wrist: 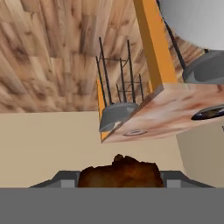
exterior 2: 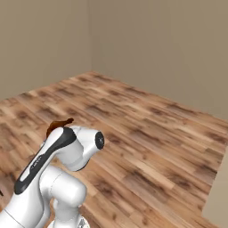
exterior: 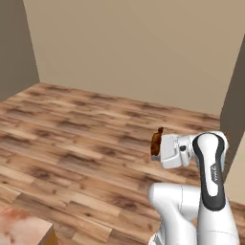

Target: Take the chicken drumsticks from the pan and place one on each plate on the dining counter.

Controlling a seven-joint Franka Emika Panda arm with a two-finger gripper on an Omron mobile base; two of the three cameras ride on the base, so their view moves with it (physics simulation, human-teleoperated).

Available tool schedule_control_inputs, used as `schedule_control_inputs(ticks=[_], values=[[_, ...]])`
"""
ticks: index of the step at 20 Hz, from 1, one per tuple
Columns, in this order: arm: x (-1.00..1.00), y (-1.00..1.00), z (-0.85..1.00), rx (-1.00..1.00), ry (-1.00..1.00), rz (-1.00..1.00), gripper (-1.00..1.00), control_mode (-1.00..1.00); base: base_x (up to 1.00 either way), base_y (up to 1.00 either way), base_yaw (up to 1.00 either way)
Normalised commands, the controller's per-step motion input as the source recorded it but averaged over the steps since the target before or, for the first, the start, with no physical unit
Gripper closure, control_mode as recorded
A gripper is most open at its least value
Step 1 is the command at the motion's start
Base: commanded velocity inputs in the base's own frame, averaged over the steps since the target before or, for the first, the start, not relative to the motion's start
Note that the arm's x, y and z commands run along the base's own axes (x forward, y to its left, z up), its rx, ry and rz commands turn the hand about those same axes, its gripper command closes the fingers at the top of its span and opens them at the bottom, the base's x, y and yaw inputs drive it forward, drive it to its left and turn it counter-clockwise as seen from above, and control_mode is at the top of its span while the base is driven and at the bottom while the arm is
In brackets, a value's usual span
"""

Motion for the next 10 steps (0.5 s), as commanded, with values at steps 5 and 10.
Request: schedule_control_inputs(ticks=[5,10], values=[[0.0,0.0,0.0,0.0,0.0,0.0,1.0,1.0,1.0,0.07,0.38],[0.0,0.0,0.0,0.0,0.0,0.0,1.0,1.0,0.89,-0.22,0.46]])
